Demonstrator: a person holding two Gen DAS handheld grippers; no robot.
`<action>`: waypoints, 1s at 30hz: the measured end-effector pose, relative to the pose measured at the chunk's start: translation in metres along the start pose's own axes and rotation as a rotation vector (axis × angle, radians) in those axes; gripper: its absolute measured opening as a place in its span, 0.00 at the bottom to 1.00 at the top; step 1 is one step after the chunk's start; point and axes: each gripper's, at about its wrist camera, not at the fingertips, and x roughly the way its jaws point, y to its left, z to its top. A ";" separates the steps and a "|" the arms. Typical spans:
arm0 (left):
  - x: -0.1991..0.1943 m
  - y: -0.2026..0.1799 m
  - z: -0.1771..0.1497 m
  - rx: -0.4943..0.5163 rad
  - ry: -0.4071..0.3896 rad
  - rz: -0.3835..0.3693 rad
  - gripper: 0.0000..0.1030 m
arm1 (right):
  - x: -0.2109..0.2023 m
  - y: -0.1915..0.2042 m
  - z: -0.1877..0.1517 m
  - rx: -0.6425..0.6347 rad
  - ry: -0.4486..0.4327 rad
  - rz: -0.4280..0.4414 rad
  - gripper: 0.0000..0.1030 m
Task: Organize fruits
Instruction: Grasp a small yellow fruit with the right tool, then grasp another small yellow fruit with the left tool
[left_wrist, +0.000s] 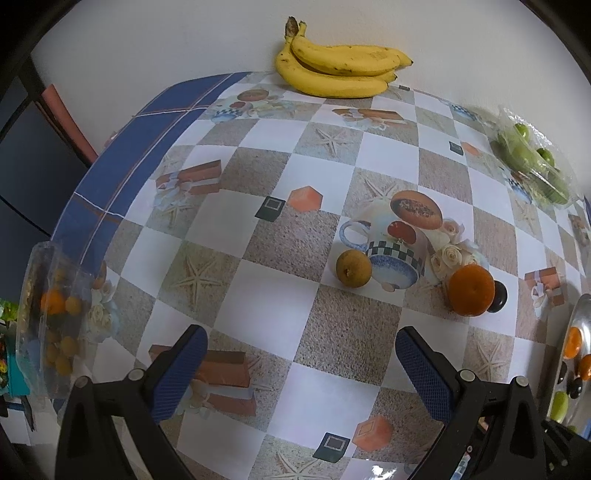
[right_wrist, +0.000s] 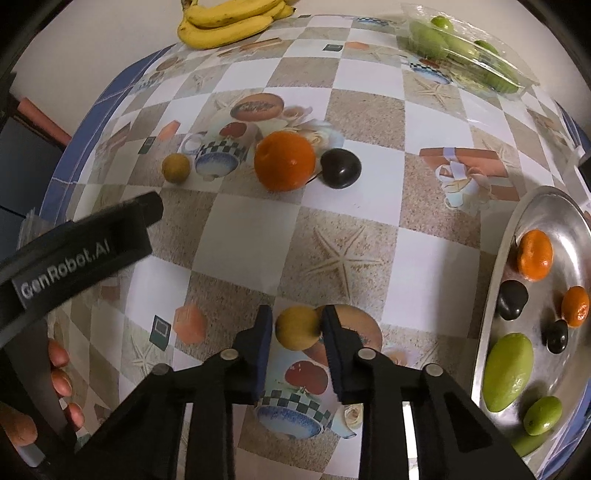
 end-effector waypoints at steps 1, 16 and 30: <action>0.000 0.000 0.000 -0.003 -0.002 0.000 1.00 | 0.000 0.001 0.000 -0.003 0.001 0.000 0.26; 0.000 0.006 0.018 -0.061 -0.045 -0.073 1.00 | -0.018 -0.023 0.013 0.075 -0.081 0.004 0.26; 0.027 0.001 0.033 -0.110 -0.026 -0.179 0.82 | -0.031 -0.048 0.022 0.146 -0.130 0.013 0.26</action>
